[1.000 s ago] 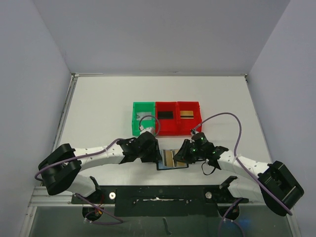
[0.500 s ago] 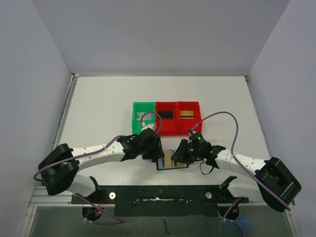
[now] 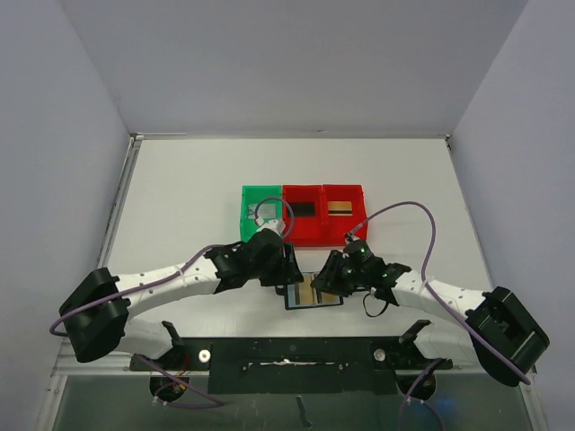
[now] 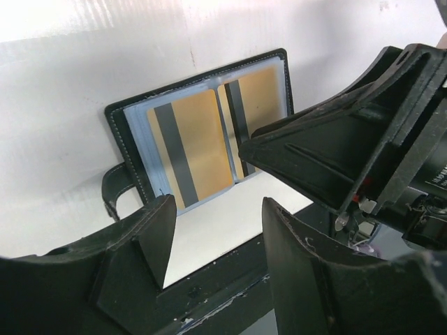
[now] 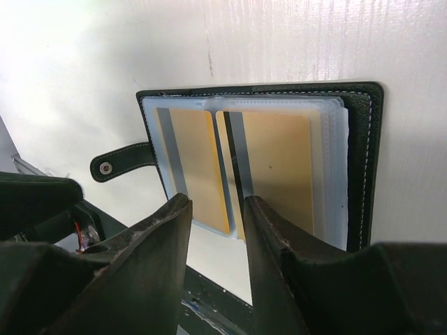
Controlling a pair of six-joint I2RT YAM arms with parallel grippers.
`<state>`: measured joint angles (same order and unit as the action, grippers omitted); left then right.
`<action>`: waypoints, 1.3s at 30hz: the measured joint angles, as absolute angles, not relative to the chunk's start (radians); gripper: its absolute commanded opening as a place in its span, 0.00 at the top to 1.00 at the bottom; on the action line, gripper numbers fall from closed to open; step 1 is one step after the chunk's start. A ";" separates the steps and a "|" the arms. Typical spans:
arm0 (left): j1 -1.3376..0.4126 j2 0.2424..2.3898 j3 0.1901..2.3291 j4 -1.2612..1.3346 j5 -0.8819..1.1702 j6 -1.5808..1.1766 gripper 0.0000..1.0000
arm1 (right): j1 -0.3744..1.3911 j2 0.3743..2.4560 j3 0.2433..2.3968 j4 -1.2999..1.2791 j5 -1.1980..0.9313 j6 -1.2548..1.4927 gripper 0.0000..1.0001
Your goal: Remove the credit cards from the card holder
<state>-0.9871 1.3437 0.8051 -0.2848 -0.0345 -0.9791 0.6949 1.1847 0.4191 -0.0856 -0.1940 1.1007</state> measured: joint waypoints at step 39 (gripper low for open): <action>-0.989 1.576 0.775 -0.214 0.027 -0.983 0.95 | 0.785 1.226 0.377 -0.006 -0.149 1.192 1.00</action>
